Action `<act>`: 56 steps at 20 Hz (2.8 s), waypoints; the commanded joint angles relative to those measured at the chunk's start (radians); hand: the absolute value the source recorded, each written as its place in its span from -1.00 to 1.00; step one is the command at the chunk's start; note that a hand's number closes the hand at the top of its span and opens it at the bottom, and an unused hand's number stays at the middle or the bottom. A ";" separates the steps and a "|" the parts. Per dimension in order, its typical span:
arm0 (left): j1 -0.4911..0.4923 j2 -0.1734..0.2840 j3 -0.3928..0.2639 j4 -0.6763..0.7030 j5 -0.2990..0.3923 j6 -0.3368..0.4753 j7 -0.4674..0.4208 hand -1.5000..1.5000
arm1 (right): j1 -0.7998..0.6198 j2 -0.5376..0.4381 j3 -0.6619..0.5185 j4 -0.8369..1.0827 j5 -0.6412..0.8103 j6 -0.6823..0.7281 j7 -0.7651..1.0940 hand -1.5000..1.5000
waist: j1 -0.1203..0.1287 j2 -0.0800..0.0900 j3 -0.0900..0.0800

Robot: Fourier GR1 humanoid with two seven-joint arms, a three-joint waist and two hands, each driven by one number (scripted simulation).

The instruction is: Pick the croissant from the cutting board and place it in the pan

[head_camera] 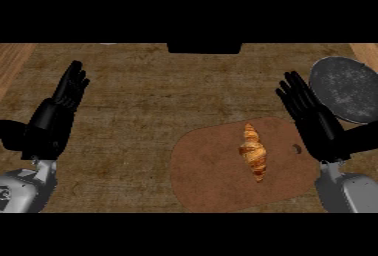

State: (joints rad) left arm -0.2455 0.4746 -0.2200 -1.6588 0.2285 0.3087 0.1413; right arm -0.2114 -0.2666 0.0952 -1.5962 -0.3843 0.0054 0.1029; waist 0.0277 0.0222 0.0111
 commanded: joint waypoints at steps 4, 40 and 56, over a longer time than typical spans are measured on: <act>0.007 -0.019 0.041 0.056 -0.008 0.013 -0.034 0.00 | -0.074 -0.087 0.097 0.168 -0.043 0.399 -0.114 1.00 | 0.010 -0.009 -0.009; 0.042 -0.121 0.149 0.192 -0.037 -0.088 -0.091 0.00 | -0.255 -0.416 0.002 -0.109 0.426 0.644 -0.119 -1.00 | -0.027 -0.025 -0.011; 0.012 -0.213 0.195 0.291 -0.103 -0.154 -0.181 0.00 | -0.189 -0.250 0.017 -0.172 0.629 0.668 0.043 -1.00 | -0.030 -0.022 -0.011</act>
State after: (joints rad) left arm -0.2224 0.2980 -0.0348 -1.4347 0.1430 0.1702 0.0271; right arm -0.4154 -0.5316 0.1392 -1.7598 0.2082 0.6613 0.1263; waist 0.0008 -0.0001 -0.0001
